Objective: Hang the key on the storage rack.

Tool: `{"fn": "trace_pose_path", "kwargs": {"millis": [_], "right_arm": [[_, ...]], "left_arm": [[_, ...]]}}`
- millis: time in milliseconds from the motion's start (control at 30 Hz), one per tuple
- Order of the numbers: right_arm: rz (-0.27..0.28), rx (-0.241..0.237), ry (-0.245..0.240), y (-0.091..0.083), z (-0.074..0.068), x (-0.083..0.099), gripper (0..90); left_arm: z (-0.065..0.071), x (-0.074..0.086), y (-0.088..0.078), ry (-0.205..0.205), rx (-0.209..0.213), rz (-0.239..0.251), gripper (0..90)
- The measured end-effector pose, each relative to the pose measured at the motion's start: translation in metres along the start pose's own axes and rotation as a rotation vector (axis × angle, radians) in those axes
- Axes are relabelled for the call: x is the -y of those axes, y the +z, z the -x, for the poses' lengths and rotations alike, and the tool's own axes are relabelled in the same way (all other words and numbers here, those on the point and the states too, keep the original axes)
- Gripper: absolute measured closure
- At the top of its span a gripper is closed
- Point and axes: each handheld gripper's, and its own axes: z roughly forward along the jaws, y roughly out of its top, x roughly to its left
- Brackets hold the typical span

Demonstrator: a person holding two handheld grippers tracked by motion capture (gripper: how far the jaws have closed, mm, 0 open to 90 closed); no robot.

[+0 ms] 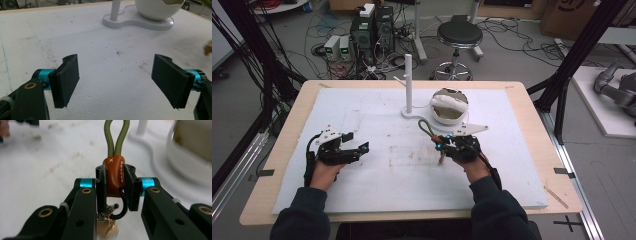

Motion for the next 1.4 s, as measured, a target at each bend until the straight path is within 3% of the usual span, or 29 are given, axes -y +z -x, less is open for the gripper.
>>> {"fn": "trace_pose_path", "kwargs": {"millis": [100, 133, 167, 233, 300, 467, 567, 767, 933, 1067, 1167, 1200, 1233, 1300, 1400], "right_arm": [[0.067, 0.028, -0.021, 0.006, 0.001, -0.027, 75.1], [0.067, 0.028, -0.021, 0.006, 0.001, -0.027, 75.1], [0.103, 0.042, -0.031, 0.009, 0.002, -0.04, 75.1], [0.114, 0.051, -0.039, 0.01, 0.002, -0.045, 75.1], [0.161, 0.075, -0.05, 0.014, 0.004, -0.067, 75.1], [0.194, 0.102, -0.077, 0.022, 0.004, -0.091, 75.0], [0.184, 0.14, -0.098, 0.035, 0.003, -0.112, 75.1], [0.116, 0.178, -0.099, 0.054, 0.006, -0.122, 75.0], [0.048, 0.234, -0.086, 0.07, 0.011, -0.118, 75.0], [0.03, 0.238, -0.071, 0.074, 0.015, -0.116, 74.6], [0.045, 0.221, -0.056, 0.074, 0.017, -0.113, 68.8], [0.04, 0.213, -0.039, 0.072, 0.018, -0.11, 57.8], [0.04, 0.213, -0.039, 0.072, 0.018, -0.11, 57.8], [0.046, 0.193, -0.011, 0.065, 0.021, -0.108, 49.6], [0.069, 0.193, -0.008, 0.057, 0.024, -0.107, 49.5]], "left_arm": [[-0.001, 0.0, -0.001, -0.002, -0.001, 0.011, 21.2], [-0.001, 0.0, -0.001, -0.001, 0.0, 0.014, 21.2], [-0.001, 0.0, -0.001, 0.004, 0.0, 0.017, 21.3], [-0.002, 0.0, -0.002, 0.003, 0.0, 0.02, 21.3], [-0.003, 0.0, -0.003, 0.003, -0.003, 0.024, 21.3], [-0.006, 0.0, -0.005, -0.001, -0.01, 0.036, 21.3], [-0.006, 0.0, -0.005, 0.0, -0.009, 0.035, 21.3], [-0.006, 0.0, -0.005, 0.001, -0.008, 0.034, 21.3], [-0.007, 0.0, -0.006, 0.0, -0.01, 0.034, 21.3], [-0.007, 0.0, -0.006, -0.004, -0.01, 0.035, 21.3], [-0.007, 0.0, -0.006, -0.005, -0.008, 0.037, 21.3], [-0.007, 0.0, -0.006, -0.009, -0.007, 0.038, 21.3], [-0.007, 0.0, -0.006, -0.007, -0.009, 0.039, 21.3], [-0.008, 0.0, -0.007, -0.011, -0.01, 0.042, 21.2], [-0.008, 0.0, -0.007, -0.011, -0.012, 0.04, 21.3]]}}
